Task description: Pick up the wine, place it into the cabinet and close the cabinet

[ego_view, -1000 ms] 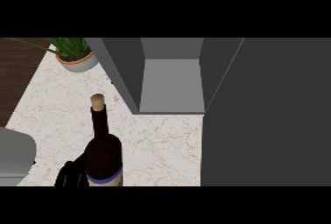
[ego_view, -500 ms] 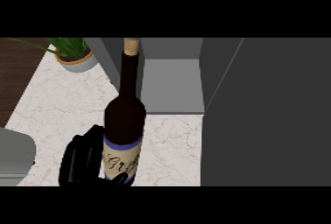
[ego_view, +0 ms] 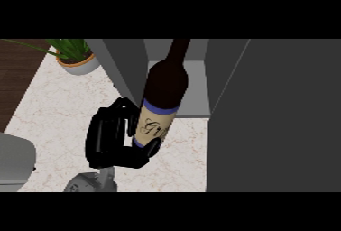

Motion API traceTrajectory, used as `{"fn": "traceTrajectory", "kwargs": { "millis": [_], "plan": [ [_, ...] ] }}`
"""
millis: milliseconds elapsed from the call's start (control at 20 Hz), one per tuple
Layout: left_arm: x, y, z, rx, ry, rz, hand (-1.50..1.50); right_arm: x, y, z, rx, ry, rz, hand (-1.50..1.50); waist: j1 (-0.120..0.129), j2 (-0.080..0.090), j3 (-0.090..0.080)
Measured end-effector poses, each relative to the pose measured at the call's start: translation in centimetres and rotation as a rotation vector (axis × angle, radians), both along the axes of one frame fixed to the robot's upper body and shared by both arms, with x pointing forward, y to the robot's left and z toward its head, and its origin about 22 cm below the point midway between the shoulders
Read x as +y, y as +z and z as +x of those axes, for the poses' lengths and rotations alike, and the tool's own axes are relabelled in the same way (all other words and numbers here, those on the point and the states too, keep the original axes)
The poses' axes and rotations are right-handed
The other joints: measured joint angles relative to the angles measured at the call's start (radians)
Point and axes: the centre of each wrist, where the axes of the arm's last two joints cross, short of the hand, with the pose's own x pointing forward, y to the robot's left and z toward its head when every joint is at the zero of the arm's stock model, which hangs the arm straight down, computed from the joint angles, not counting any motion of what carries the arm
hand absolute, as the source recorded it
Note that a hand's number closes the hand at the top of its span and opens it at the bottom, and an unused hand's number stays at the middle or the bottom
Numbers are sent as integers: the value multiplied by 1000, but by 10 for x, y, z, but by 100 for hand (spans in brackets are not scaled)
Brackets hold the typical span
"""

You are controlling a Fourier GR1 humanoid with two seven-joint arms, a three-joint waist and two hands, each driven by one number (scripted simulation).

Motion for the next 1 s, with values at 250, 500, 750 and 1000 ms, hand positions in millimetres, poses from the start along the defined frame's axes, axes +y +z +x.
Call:
{"fn": "traceTrajectory", "kwargs": {
  "millis": [250,500,750,1000],
  "plan": [
    [-21,-1,22,-5,19,70,150,-1,0,-2,-1,-1,-5,-150,-2,0,0],
    [-38,-9,39,15,28,141,150,2,-2,-1,-9,-2,-5,-150,-3,1,0],
    [-50,-19,47,35,39,160,150,3,-3,0,-5,0,-5,-150,-3,1,0],
    [-58,-33,54,73,57,161,150,-4,-1,3,-9,5,-2,-150,-4,1,0]
  ]
}}
